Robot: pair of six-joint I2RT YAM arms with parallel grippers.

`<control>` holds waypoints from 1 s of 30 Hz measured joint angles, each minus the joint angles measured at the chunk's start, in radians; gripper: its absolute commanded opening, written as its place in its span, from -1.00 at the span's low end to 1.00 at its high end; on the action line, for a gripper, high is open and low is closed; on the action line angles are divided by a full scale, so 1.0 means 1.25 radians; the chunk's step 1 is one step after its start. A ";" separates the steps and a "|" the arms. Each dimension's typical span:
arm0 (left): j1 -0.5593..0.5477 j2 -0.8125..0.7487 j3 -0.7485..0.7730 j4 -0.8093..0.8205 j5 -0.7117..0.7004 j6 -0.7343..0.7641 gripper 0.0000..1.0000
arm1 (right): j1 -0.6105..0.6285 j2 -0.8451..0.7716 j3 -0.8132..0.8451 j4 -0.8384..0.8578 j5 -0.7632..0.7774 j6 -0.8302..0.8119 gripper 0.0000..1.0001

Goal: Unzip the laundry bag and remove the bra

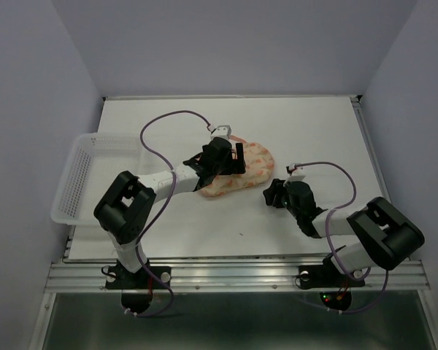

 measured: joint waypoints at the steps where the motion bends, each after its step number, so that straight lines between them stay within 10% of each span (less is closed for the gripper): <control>1: 0.000 0.000 0.000 0.000 -0.001 0.000 0.98 | 0.000 0.020 0.005 0.012 -0.006 -0.005 0.16; 30: 0.000 0.000 0.000 -0.013 -0.009 0.006 0.98 | -0.006 0.224 0.105 0.169 -0.018 -0.063 -0.09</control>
